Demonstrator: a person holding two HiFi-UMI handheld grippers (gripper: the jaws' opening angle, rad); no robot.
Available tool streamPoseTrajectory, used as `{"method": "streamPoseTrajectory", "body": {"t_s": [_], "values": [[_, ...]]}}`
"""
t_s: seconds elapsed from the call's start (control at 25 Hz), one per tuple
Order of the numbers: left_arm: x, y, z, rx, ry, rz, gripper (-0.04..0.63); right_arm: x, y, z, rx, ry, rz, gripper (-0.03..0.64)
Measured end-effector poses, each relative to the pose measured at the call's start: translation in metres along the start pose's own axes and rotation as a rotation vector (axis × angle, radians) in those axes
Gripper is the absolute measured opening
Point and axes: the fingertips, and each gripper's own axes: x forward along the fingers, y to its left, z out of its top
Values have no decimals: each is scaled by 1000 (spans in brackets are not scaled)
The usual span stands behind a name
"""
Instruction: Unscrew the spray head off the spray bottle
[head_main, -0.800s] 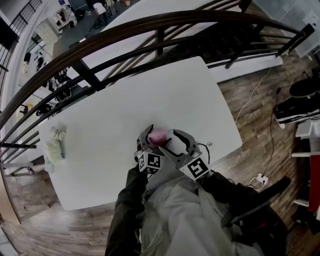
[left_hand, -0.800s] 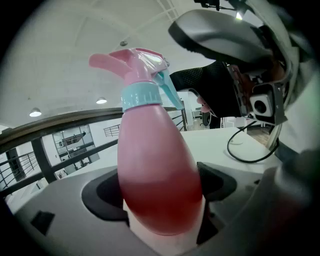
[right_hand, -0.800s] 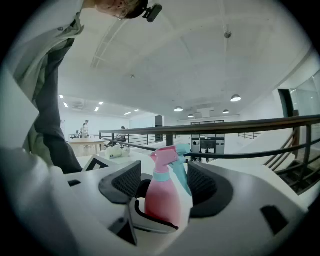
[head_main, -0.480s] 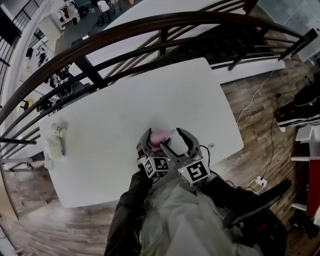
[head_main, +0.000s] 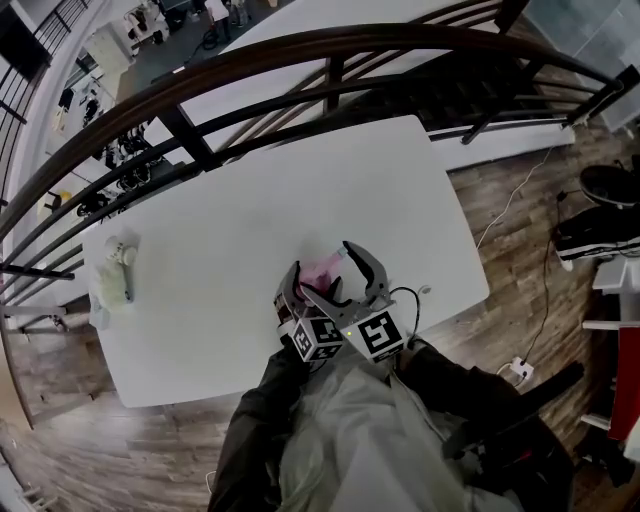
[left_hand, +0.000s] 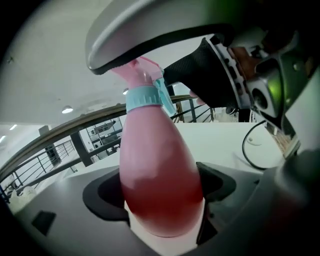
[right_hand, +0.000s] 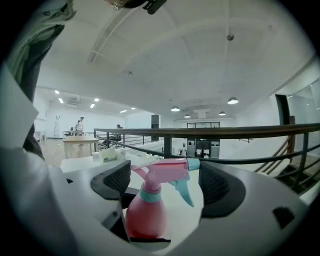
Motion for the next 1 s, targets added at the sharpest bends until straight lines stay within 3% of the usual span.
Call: {"method": "streamPoseTrajectory", "body": {"t_s": [0.12, 0.24, 0.4, 0.48, 0.56, 0.64, 0.84, 0.92, 1.0], "values": [[-7, -4, 10, -17, -56, -92, 434, -1, 12, 16, -51, -58, 129, 397], [-24, -16, 16, 20, -140, -260, 434, -10, 32, 28, -145, -112, 374, 397], [-54, -37, 24, 100, -236, -496, 434, -32, 53, 33, -216, -89, 701, 397], [-66, -48, 27, 105, -266, -586, 434, -40, 61, 36, -210, -72, 812, 397], [-73, -53, 29, 88, -279, -632, 434, -42, 64, 36, -206, -44, 863, 397], [-65, -43, 28, 55, -262, -563, 434, -35, 56, 34, -196, -19, 776, 397], [-41, -11, 26, 23, -182, -249, 431, -25, 38, 34, -168, -46, 376, 397], [-38, -3, 25, -6, -163, -169, 432, -28, 36, 37, -183, -26, 261, 397], [-38, 4, 24, 13, -138, -112, 431, -28, 37, 35, -199, 3, 181, 397]]}}
